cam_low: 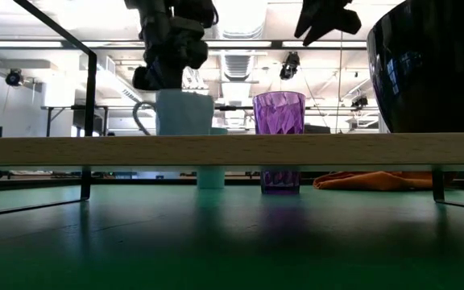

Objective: Stack small to large cups/mugs on shelf
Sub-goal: Put the blue mug on the shelf

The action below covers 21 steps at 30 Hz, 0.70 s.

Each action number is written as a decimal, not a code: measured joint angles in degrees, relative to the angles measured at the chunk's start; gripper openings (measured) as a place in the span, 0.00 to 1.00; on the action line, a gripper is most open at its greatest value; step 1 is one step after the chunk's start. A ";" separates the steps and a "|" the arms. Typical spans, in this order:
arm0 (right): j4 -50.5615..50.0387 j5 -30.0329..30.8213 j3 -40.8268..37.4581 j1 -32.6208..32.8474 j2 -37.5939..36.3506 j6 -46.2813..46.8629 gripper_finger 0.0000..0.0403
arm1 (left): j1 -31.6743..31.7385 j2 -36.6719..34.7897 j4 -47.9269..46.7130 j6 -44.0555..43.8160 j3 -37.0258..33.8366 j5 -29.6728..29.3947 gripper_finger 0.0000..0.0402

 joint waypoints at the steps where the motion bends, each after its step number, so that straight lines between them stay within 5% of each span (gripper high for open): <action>1: -0.45 0.00 0.00 -0.64 -0.14 -0.40 0.32 | -0.18 0.00 -1.13 -1.07 0.86 0.26 0.00; 11: -1.80 -0.56 0.00 -5.25 -0.62 -4.12 0.32 | -5.67 -2.04 -8.53 -14.71 11.61 1.61 0.00; 21: -1.93 -3.30 0.00 -5.91 -0.60 -12.13 0.32 | -17.56 -1.76 -6.40 -34.18 9.29 -3.39 0.00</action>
